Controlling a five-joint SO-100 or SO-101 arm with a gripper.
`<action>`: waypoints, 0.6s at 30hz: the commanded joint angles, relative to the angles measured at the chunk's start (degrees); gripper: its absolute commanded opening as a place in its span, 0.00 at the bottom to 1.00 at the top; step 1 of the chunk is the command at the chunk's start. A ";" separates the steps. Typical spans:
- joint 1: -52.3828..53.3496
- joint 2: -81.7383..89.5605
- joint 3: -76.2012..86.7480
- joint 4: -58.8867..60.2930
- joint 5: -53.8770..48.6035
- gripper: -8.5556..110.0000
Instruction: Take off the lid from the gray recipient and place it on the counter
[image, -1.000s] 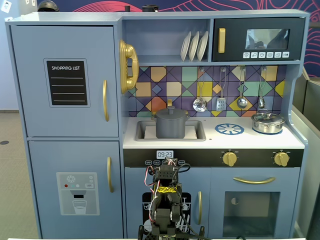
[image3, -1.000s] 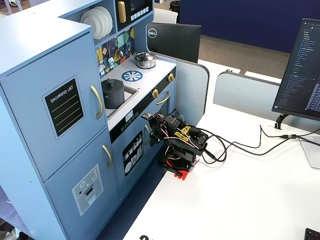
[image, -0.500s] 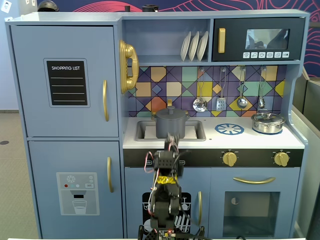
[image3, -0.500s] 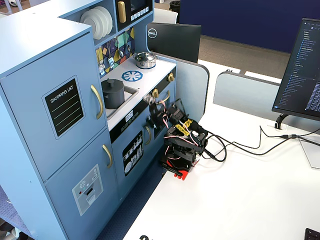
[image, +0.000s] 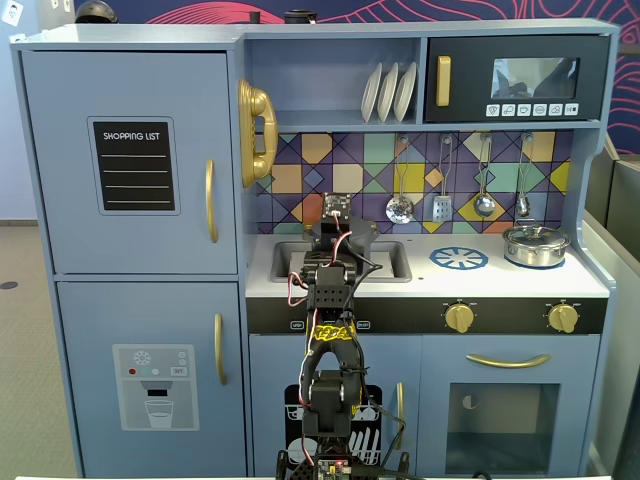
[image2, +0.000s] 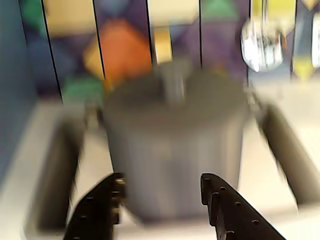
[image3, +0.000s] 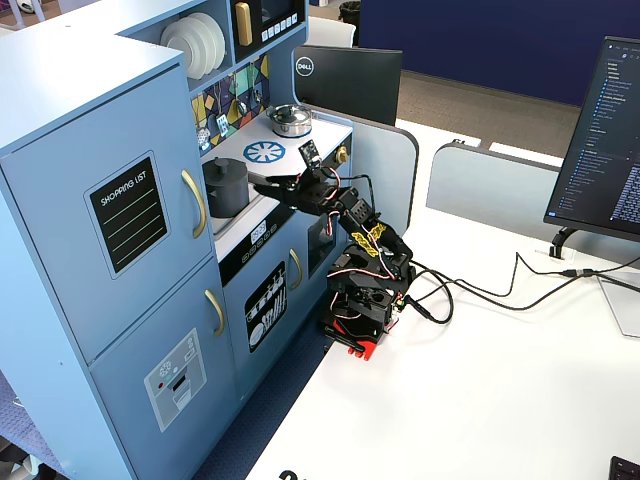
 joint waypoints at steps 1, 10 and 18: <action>0.26 -3.78 -4.92 -5.80 0.35 0.25; 0.26 -14.50 -8.09 -15.21 -1.23 0.25; 0.44 -24.43 -9.93 -24.26 -2.81 0.24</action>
